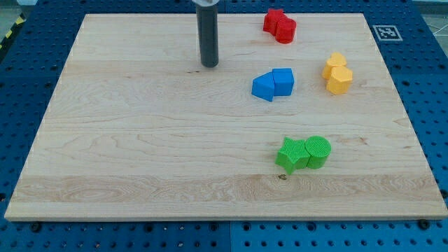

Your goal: Move your arm near to the red star

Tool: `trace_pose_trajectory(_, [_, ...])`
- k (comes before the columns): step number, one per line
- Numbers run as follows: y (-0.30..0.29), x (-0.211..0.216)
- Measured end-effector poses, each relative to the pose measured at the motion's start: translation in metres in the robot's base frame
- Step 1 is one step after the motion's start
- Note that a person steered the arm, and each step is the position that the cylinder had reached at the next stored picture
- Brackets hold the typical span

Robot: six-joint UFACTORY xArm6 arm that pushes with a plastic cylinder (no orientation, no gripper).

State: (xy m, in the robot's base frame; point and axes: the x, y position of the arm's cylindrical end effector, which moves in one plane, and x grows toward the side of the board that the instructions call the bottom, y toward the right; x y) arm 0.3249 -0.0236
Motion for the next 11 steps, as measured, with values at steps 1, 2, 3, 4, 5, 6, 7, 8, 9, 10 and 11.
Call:
trace_pose_trajectory(1, [0.017,-0.028])
trace_pose_trajectory(2, [0.027,-0.055])
trace_pose_trajectory(3, [0.038,-0.079])
trace_pose_trajectory(4, [0.04,-0.11])
trace_pose_trajectory(5, [0.042,-0.131])
trace_pose_trajectory(6, [0.052,-0.133])
trace_pose_trajectory(7, [0.07,-0.133])
trace_pose_trajectory(8, [0.077,-0.132])
trace_pose_trajectory(9, [0.086,-0.132])
trace_pose_trajectory(10, [0.102,-0.132])
trace_pose_trajectory(11, [0.117,-0.133])
